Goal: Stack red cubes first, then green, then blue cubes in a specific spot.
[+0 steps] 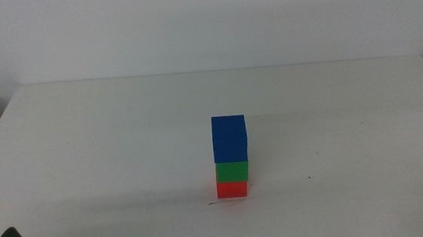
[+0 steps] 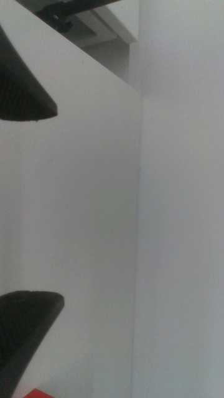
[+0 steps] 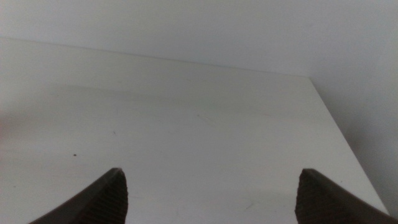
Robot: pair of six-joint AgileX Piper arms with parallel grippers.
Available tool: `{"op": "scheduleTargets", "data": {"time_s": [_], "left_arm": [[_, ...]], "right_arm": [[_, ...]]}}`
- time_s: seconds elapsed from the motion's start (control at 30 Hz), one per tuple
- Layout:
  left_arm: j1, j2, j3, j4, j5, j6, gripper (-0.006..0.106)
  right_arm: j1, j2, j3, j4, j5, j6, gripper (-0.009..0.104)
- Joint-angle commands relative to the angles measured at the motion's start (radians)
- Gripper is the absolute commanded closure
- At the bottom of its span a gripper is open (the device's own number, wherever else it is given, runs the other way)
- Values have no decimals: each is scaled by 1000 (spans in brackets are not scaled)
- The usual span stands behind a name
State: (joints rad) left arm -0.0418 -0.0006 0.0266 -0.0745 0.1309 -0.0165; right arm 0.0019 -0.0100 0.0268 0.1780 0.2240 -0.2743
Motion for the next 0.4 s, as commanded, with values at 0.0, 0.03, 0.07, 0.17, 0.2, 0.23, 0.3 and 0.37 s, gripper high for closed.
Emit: {"op": "scheduleTargets", "data": {"time_s": [0.0,0.03,0.07,0.17,0.2,0.23,0.3,0.37], "left_arm": [[3,-19,-2,-4,-77,-10,7],[3,-30,-1,-4,-89,-10,7],[3,-38,0,-4,-94,-10,7],[3,-37,0,-4,-92,-10,7],[3,-37,0,-4,-93,-10,7],[3,-37,0,-4,-93,-10,7],[3,-37,0,-4,-93,-10,7],[3,-38,0,-4,-93,-10,7]], "right_arm": [[-8,-9,-10,-17,-67,-9,9],[-8,-12,-10,-17,-67,-9,9],[-8,-15,-10,-17,-67,-9,9],[-8,-17,-10,-17,-65,-9,9],[-8,-17,-10,-17,-63,-9,9],[-8,-17,-10,-17,-61,-9,9],[-8,-17,-10,-17,-60,-9,9],[-8,-17,-10,-17,-60,-9,9]]}}
